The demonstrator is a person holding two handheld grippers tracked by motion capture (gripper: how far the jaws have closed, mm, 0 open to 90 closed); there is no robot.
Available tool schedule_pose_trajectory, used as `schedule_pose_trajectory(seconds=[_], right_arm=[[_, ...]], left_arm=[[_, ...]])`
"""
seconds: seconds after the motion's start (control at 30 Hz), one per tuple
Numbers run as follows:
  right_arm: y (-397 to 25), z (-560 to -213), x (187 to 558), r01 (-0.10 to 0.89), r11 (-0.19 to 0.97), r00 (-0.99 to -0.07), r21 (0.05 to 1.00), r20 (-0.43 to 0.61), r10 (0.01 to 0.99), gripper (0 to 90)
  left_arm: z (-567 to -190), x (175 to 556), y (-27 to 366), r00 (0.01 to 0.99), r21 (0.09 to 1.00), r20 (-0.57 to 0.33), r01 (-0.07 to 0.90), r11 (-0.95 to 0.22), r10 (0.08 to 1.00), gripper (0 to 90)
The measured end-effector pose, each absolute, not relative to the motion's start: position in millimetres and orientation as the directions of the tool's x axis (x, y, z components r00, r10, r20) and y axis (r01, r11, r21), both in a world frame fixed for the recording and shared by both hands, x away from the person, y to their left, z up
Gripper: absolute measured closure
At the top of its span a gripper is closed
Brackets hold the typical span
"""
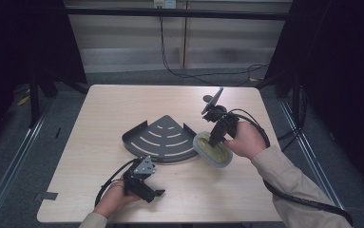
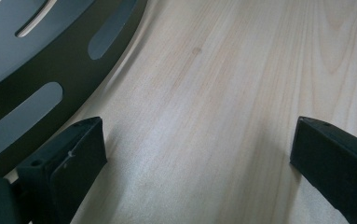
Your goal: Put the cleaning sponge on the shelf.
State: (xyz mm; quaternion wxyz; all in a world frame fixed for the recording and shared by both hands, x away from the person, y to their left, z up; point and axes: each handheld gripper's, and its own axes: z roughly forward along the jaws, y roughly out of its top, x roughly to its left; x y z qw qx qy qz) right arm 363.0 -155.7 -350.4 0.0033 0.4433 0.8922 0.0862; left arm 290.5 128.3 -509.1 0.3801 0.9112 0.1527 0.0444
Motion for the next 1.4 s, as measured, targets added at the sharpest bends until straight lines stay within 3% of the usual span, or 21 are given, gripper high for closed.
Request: schedule_pose_trajectory(seconds=[1.4], right_arm=[[-134.9, -342.0, 397.4, 0.818, 0.548, -0.564, 0.174, 0.055, 0.824, 72.0]], left_arm=[[-509.1, 290.4, 128.2, 0.949, 0.707, -0.037, 0.246, -0.663, 0.313, 2.7]])
